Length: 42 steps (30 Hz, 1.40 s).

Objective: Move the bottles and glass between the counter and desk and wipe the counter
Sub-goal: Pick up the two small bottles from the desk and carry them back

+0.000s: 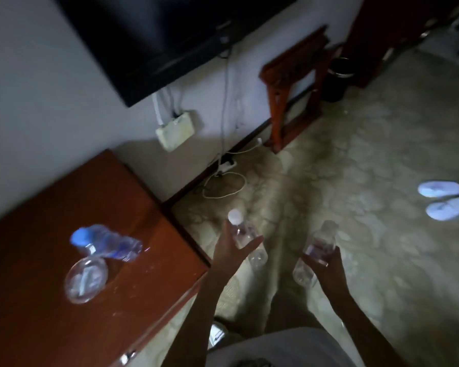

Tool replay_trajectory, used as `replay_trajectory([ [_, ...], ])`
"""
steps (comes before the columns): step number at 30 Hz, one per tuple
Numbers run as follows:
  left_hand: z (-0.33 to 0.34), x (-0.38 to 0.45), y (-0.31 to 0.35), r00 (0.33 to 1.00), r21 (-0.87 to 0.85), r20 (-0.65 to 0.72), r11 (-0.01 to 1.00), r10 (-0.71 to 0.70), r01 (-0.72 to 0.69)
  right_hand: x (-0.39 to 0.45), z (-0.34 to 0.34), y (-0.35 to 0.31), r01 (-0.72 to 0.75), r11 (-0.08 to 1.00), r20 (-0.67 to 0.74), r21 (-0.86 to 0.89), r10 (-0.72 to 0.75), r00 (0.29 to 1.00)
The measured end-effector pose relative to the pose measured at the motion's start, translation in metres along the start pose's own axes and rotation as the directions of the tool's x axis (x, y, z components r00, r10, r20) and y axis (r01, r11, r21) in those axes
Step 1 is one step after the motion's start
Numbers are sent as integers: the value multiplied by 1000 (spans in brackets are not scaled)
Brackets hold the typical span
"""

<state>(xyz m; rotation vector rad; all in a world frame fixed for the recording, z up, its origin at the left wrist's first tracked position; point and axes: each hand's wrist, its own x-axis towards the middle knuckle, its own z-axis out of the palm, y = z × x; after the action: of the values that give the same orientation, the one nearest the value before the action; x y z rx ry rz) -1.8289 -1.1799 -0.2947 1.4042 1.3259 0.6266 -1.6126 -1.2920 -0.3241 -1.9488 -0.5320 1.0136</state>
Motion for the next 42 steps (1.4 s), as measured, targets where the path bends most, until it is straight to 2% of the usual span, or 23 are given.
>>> replay_trajectory([
  [3,50,30,-1,992,83,124,996,-21,10,22,-40,22,-67,996,-75,56,71,995],
  [6,117,68,22,978,118,198,992,-61,37,61,-93,29,-76,996,-127,45,81,989],
  [9,209,112,67,978,99,202,995,-44,25,119,-169,24,-57,996,-181,73,70,981],
  [13,323,165,142,946,83,325,995,17,-46,189,-271,-10,27,992,-254,119,5,967],
  [16,384,204,200,921,76,377,988,93,-131,236,-329,-47,75,982,-297,176,-20,955],
  [20,443,268,245,905,58,402,983,136,-174,300,-365,-67,96,960,-357,262,4,934],
  [26,534,380,277,895,94,426,977,136,-193,425,-383,-80,-4,941,-325,339,121,938],
  [30,595,476,331,870,121,477,971,126,-207,526,-435,-136,-1,954,-347,300,110,931],
  [35,668,582,436,821,35,539,968,190,-247,641,-513,-223,62,966,-373,252,38,927],
  [39,730,655,491,803,32,561,964,202,-265,722,-553,-252,51,949,-424,310,90,901],
  [42,784,712,504,824,79,547,970,150,-229,795,-580,-256,3,937,-428,349,156,890],
])
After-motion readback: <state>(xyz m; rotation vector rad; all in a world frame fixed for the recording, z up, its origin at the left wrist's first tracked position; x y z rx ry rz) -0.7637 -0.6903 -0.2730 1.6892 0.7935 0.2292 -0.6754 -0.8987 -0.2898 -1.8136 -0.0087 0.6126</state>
